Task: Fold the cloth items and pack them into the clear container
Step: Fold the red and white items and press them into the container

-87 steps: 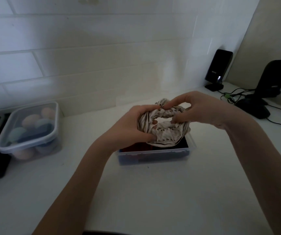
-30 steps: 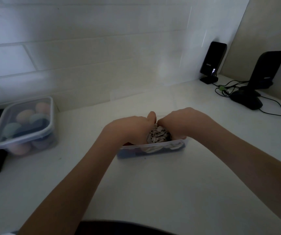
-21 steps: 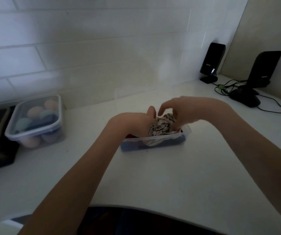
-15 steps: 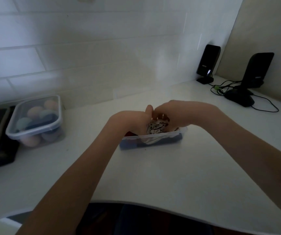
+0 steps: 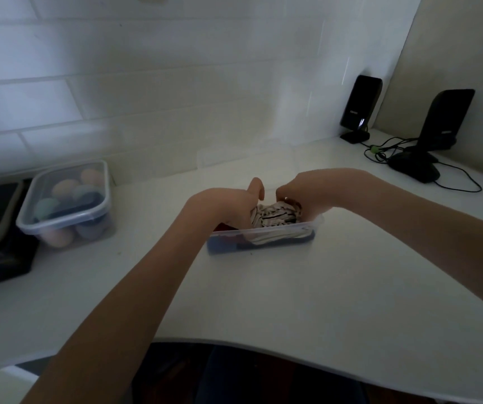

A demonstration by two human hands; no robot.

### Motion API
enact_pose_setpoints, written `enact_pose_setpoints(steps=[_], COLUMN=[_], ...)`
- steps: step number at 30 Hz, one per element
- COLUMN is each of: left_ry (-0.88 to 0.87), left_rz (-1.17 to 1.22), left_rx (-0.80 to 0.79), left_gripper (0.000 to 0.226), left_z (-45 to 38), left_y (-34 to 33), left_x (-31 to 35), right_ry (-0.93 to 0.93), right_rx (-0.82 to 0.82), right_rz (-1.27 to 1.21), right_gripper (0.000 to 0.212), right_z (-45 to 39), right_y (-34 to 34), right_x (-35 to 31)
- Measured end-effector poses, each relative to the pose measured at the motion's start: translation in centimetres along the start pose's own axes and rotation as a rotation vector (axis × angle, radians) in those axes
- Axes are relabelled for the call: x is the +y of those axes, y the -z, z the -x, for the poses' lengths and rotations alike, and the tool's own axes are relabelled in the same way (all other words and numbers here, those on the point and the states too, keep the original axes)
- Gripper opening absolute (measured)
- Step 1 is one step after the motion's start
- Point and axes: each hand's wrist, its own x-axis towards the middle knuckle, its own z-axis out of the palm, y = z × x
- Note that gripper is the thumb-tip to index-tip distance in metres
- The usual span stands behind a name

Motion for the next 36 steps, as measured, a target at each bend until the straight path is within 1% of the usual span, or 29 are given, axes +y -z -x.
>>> enact_pose_setpoints(steps=[3,6,10,14,18,23,26,27,29,32,34,36], left_ry=[-0.006,-0.005,-0.011,-0.066,-0.14,-0.187,-0.19,-0.188,-0.18,-0.131,-0.088,-0.058], left_rz=[0.01,0.015,0.13,0.234,0.265,0.377,0.368,0.352,0.301,0.22,0.115,-0.041], left_rx=[-0.002,0.006,0.003,0.015,0.181,0.346,0.472,0.497,0.497,0.442,0.446,0.492], left_gripper=[0.079,0.08,0.079,0.069,0.048,0.038,0.02,0.017,0.016,0.022,0.024,0.03], left_z=[-0.2,-0.2,0.0,0.9,2.1,3.3,3.7,3.7,3.6,3.3,3.2,3.2], left_y=[-0.1,-0.3,-0.4,0.0,0.1,-0.1,0.2,0.3,0.2,-0.2,-0.5,-0.8], left_x=[-0.2,-0.2,-0.6,-0.9,-1.8,-2.3,-2.4,-2.4,-2.4,-2.2,-1.9,-1.6], right_ry=[0.029,0.057,0.059,0.068,0.06,0.051,0.054,0.057,0.05,0.023,0.023,0.01], right_rx=[0.044,0.081,0.113,0.12,0.133,0.127,0.178,0.182,0.167,0.179,0.204,0.2], right_rz=[0.003,0.027,-0.013,-0.192,-0.355,-0.503,-0.547,-0.533,-0.444,-0.193,-0.079,-0.044], right_gripper=[0.027,0.023,0.027,0.042,0.049,0.055,0.056,0.056,0.054,0.052,0.049,0.046], right_z=[-0.3,-0.5,-0.2,0.6,0.8,0.8,0.9,0.9,0.7,0.7,0.8,0.6], right_y=[-0.8,-1.3,-1.2,-1.2,-1.6,-1.1,-0.7,-0.6,-0.7,-1.1,-1.3,-1.5], right_x=[0.2,0.6,0.9,1.3,1.8,2.4,2.8,2.9,2.9,2.6,2.4,2.4])
